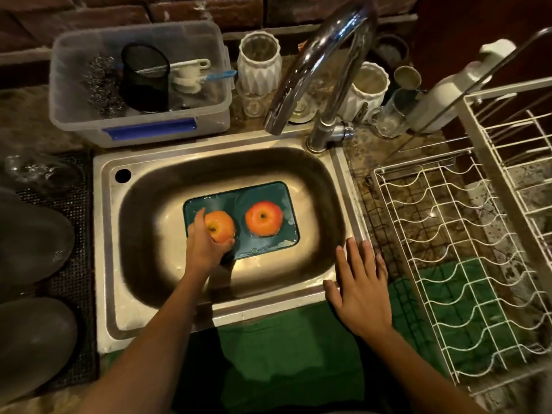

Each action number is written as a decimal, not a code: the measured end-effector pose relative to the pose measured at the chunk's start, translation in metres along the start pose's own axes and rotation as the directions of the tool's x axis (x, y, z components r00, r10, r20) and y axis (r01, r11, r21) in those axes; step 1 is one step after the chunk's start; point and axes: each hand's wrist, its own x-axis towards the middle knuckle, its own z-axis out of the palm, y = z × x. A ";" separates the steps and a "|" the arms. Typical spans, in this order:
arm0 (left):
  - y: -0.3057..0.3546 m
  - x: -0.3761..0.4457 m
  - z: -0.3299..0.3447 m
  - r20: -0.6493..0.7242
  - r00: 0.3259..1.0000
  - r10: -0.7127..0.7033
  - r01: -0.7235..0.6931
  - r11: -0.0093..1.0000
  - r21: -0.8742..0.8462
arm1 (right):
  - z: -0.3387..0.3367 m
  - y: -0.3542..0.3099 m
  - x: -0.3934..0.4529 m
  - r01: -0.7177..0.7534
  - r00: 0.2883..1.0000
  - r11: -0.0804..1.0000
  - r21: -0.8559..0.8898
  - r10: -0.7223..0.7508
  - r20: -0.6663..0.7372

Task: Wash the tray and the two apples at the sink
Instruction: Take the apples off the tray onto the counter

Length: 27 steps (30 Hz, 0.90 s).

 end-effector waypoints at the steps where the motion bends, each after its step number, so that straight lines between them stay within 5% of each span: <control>1: 0.001 0.001 -0.001 -0.007 1.000 0.000 0.000 1.000 0.006 | 0.000 0.000 0.000 0.006 1.000 1.000 0.004 -0.006 -0.002; 10: 0.019 -0.028 -0.036 -0.133 0.991 -0.024 0.021 1.000 -0.021 | -0.004 -0.001 0.001 0.020 1.000 0.999 0.040 -0.020 -0.003; 18: 0.007 -0.133 -0.121 -0.300 0.954 -0.008 -0.025 0.994 -0.106 | -0.007 -0.005 0.001 0.032 0.999 0.998 0.050 -0.031 -0.018; 27: -0.064 -0.233 -0.130 -0.351 0.911 -0.215 0.165 0.972 -0.166 | -0.006 -0.002 0.003 0.005 1.000 0.998 0.056 -0.004 -0.018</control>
